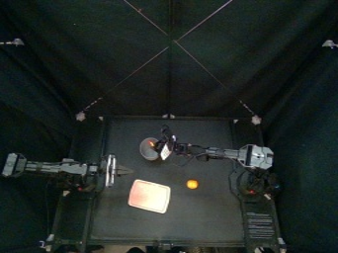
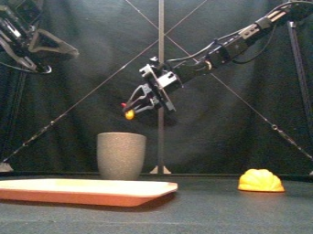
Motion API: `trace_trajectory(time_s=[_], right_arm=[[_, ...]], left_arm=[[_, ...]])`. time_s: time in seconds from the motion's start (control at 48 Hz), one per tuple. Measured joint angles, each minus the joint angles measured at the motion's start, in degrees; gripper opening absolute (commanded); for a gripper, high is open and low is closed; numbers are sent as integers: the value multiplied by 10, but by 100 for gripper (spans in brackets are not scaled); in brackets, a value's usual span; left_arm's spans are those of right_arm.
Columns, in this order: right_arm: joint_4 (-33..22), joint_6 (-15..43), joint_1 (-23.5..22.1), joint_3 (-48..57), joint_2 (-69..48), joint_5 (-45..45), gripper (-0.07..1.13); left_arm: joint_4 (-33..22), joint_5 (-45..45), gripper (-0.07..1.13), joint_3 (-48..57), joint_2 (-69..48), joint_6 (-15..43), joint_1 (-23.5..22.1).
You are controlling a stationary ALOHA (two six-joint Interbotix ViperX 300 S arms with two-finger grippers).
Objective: Pick the shrimp then place it in the grey bowl
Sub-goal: Drop shrimp in the grey bowl and return to neutral
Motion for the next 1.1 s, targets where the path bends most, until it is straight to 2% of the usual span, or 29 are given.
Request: trace_trajectory(time_s=[0.146, 0.271, 0.458, 0.729, 0.875, 1.104], right_arm=[[2, -1, 3, 1, 2, -6, 83], [4, -1, 3, 1, 4, -7, 98], [9, -2, 3, 1, 4, -1, 98], [-14, -4, 7, 2, 4, 0, 98], [-33, -3, 31, 12, 2, 0, 98], [-67, -4, 92, 42, -26, 0, 98]], left_arm=[[1, 0, 7, 0, 0, 0, 1], [1, 0, 7, 0, 0, 0, 1], [1, 0, 7, 0, 0, 0, 1], [1, 0, 7, 4, 1, 0, 1], [1, 0, 7, 4, 0, 0, 1], [0, 0, 7, 4, 0, -1, 1]])
